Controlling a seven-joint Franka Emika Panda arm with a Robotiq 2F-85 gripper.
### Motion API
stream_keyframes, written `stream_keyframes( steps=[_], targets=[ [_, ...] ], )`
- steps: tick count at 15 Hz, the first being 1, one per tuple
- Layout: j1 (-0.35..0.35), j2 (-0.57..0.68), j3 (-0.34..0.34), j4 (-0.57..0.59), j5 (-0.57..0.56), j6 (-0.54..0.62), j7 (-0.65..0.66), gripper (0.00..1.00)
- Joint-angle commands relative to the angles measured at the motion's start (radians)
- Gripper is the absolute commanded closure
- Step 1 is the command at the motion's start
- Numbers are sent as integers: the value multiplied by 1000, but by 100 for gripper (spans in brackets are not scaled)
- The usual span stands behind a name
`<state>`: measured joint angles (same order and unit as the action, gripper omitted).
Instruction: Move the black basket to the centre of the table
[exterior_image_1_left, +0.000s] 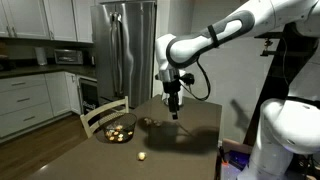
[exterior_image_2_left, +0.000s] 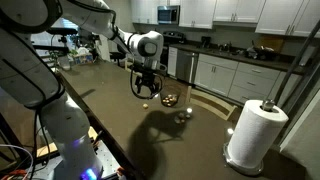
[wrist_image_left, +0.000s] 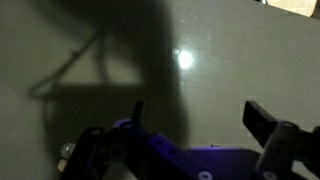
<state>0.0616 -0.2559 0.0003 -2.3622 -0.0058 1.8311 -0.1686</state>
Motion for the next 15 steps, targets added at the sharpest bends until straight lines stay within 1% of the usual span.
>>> stream_keyframes(
  steps=[1, 9, 11, 15],
  targets=[
    [-5, 0, 5, 1, 1, -1, -1, 0],
    [-6, 11, 5, 9, 2, 5, 3, 0],
    [-6, 37, 6, 21, 4, 52, 11, 0],
    [0, 99, 24, 59, -21, 193, 19, 0]
  ],
)
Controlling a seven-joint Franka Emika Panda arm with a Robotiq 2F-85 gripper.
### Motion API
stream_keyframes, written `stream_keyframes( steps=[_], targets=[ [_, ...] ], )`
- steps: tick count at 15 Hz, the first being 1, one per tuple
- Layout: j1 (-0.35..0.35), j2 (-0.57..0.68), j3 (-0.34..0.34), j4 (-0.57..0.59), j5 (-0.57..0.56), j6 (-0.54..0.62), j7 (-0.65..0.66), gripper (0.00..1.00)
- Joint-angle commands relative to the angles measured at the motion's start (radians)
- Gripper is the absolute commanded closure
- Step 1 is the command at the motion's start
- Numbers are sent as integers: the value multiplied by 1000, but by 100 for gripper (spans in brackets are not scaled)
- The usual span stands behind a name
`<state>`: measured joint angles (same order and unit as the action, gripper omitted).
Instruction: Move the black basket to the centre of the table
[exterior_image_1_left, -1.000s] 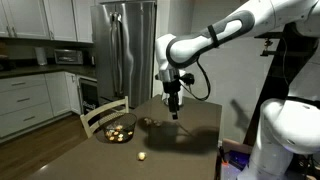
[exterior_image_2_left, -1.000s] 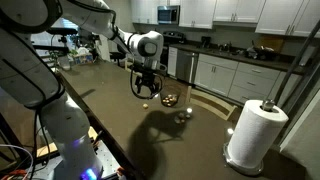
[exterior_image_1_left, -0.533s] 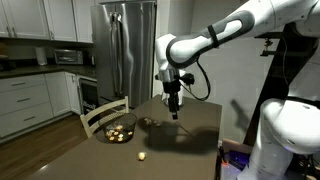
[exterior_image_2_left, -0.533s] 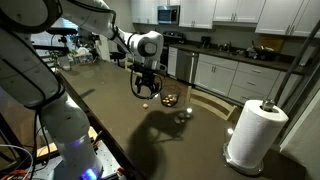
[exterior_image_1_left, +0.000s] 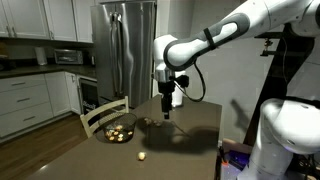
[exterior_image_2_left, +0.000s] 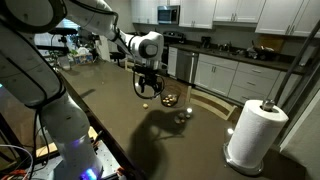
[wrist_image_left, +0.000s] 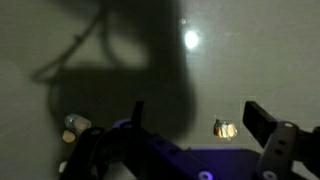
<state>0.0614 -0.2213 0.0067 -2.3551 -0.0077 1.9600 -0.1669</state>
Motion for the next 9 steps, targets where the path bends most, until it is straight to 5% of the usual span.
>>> stream_keyframes(
  steps=[1, 9],
  targets=[
    [1, 96, 18, 78, -16, 92, 4, 0],
    [-20, 404, 19, 421, 31, 145, -50, 0]
  ],
)
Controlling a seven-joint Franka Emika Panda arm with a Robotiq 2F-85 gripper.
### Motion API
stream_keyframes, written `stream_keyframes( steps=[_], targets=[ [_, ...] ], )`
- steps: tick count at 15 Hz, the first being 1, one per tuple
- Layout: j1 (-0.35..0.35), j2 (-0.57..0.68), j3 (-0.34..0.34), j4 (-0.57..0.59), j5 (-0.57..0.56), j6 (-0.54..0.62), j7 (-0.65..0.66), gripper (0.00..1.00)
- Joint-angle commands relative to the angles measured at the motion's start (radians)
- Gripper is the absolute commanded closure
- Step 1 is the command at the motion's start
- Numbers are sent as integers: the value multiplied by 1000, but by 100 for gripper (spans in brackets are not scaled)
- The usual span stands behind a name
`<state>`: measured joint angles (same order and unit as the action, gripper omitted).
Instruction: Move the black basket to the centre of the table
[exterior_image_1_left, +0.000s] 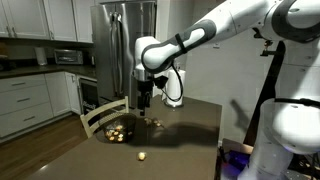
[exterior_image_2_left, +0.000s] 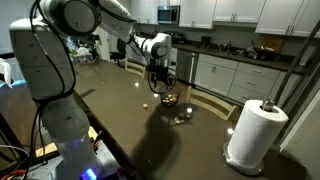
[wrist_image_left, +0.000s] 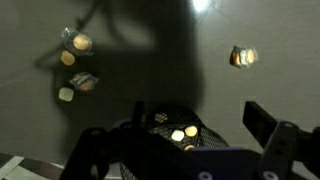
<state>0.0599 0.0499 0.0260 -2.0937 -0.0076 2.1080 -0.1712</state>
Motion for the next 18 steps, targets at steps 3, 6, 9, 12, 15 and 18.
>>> stream_keyframes(
  steps=[3, 6, 9, 12, 15, 18],
  targets=[
    [-37, 242, 0, 294, 46, 3, -33, 0],
    [-66, 343, 4, 404, 74, -17, -39, 0],
    [-89, 426, 9, 475, 98, -35, -37, 0],
    [-106, 484, 12, 500, 110, -18, -36, 0],
    [-109, 520, 7, 509, 91, -9, -24, 26],
    [-112, 529, 7, 512, 88, -13, -19, 47]
  ],
)
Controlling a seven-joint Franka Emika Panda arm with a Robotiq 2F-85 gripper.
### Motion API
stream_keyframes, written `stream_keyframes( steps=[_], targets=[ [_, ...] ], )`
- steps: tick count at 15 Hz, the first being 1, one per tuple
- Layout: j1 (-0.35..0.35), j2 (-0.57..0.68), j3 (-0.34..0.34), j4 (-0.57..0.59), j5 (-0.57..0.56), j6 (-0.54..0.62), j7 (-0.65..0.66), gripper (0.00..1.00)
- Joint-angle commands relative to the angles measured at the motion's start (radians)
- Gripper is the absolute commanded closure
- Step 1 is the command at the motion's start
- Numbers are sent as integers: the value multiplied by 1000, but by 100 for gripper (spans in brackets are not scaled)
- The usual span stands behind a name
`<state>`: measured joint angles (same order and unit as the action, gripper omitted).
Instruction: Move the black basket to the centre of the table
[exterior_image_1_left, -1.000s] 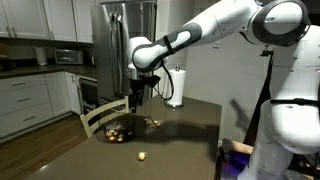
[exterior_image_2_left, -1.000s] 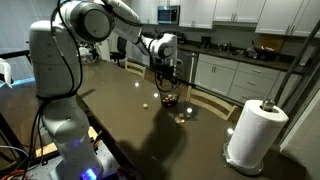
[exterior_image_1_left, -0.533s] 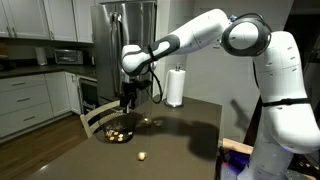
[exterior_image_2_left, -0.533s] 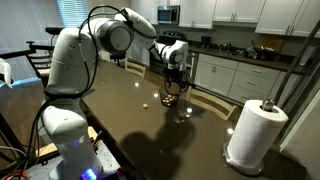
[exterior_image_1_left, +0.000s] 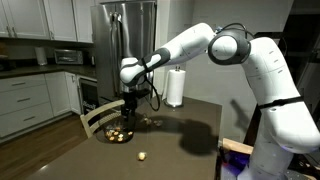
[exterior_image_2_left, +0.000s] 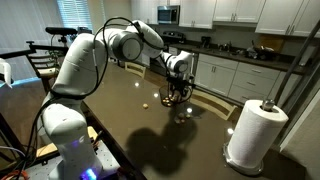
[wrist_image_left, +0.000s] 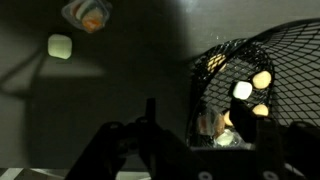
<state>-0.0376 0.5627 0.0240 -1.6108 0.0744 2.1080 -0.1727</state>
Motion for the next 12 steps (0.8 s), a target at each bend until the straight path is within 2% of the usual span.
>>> stream_keyframes(
  steps=[1, 8, 12],
  targets=[
    [-15, 16, 10, 29, 6, -14, -19, 53],
    [-11, 7, 9, 32, 2, -15, -13, 98],
    [-11, -19, 13, 0, 1, -21, -24, 100]
  ],
)
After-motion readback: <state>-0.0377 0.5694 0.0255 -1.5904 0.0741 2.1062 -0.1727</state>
